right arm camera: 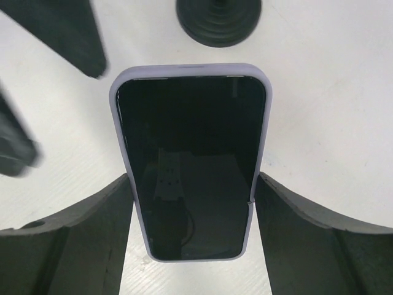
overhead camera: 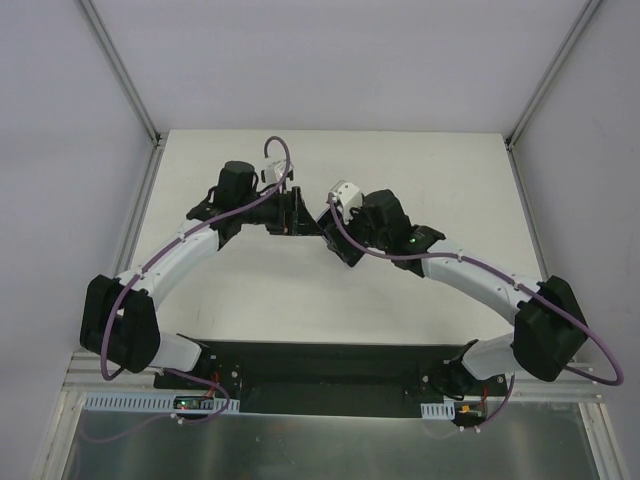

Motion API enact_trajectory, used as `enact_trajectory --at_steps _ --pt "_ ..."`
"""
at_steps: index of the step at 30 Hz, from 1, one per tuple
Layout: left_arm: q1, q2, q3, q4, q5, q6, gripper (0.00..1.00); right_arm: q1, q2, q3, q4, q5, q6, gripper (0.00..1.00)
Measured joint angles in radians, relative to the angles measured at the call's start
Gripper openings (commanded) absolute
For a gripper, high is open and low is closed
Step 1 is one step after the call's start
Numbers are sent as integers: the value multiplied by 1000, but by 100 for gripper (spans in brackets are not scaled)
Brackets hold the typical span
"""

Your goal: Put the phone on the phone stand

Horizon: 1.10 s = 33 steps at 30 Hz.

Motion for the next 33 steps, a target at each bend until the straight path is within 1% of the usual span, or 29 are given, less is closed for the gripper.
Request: enact_trajectory --at_steps 4,5,8,10,11,12,13,14,15,16,18,22,25,26,27,28,30,32,33 --pt "-36 40 19 -32 8 22 68 55 -22 2 -27 -6 -24 1" --pt "-42 45 20 -39 10 25 63 69 -27 6 -37 -6 -29 1" --pt "-56 60 26 -53 19 34 53 108 -32 29 -59 -3 -46 1" --pt "-61 71 33 -55 22 40 36 131 -37 45 -67 3 -57 1" --pt "-62 74 34 -57 22 40 26 140 -42 49 -69 6 -61 14" --pt "-64 75 35 -63 23 44 8 148 -48 51 -68 10 -63 29" --pt "-66 75 36 -70 29 42 0 153 -54 51 -70 18 -63 45" --pt "-67 75 42 -74 40 39 0 156 -57 51 -75 23 -63 72" --pt "-70 74 50 -82 40 29 0 160 -58 51 -78 39 -63 86" --pt "-74 74 55 -81 34 29 0 161 -58 50 -77 48 -61 97" --pt "-74 72 57 -83 24 37 0 163 -64 48 -73 65 -44 96" --pt "-72 32 56 -134 -85 43 0 150 -117 8 -53 108 35 96" --pt "-72 -71 55 -167 -223 25 0 109 -163 -74 -19 98 139 96" --pt "-72 -107 55 -168 -262 18 0 89 -173 -103 -1 79 174 96" --pt "-72 -154 54 -166 -307 12 0 57 -182 -140 36 38 249 96" --pt "-72 -202 52 -158 -352 5 0 18 -183 -177 90 -14 327 96" --pt "-72 -296 34 -122 -412 -13 0 -51 -170 -261 260 -124 496 96" --pt "-72 -365 6 -76 -441 -31 0 -93 -131 -336 479 -200 676 98" --pt "-72 -396 -15 -48 -446 -42 0 -99 -98 -376 636 -232 778 100"
